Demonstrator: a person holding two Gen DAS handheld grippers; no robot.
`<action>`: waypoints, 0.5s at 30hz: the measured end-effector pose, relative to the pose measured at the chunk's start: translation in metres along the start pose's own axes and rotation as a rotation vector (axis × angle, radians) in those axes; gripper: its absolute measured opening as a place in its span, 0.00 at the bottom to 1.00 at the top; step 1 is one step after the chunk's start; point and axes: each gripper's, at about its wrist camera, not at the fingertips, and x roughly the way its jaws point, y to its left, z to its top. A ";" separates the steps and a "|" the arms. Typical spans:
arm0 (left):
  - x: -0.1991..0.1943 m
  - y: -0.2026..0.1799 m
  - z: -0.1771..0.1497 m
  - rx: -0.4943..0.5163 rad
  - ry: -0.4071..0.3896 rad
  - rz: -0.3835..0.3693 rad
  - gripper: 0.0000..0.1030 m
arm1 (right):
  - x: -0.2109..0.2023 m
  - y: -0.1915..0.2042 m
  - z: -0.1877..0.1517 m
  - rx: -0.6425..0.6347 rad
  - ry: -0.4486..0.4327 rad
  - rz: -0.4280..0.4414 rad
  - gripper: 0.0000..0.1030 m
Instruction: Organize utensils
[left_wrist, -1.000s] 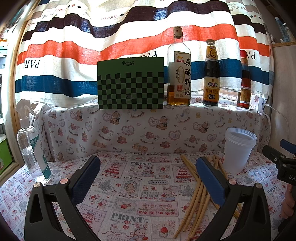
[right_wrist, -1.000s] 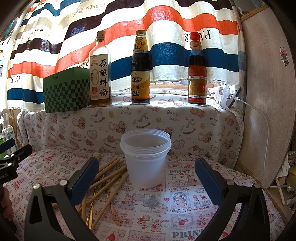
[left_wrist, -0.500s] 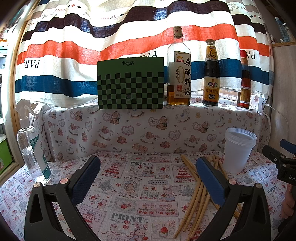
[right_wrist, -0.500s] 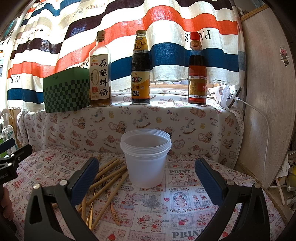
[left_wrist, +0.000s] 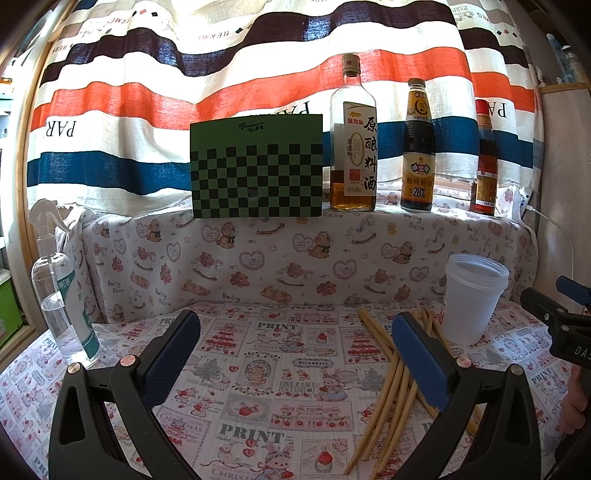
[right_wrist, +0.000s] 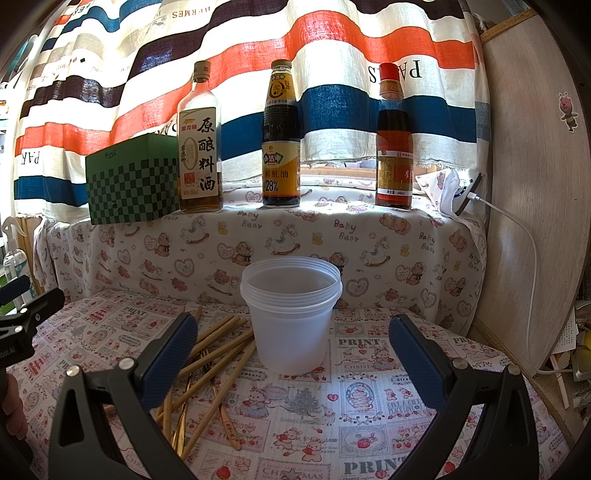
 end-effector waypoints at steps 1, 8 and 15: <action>0.000 0.000 0.000 0.000 0.000 -0.001 1.00 | 0.000 0.000 0.000 0.000 0.000 0.000 1.00; 0.000 0.000 -0.001 0.009 -0.001 -0.024 1.00 | 0.001 -0.001 0.000 0.001 -0.002 -0.002 1.00; 0.000 0.000 -0.001 0.008 -0.003 -0.023 1.00 | 0.000 0.000 0.000 0.001 -0.001 -0.006 1.00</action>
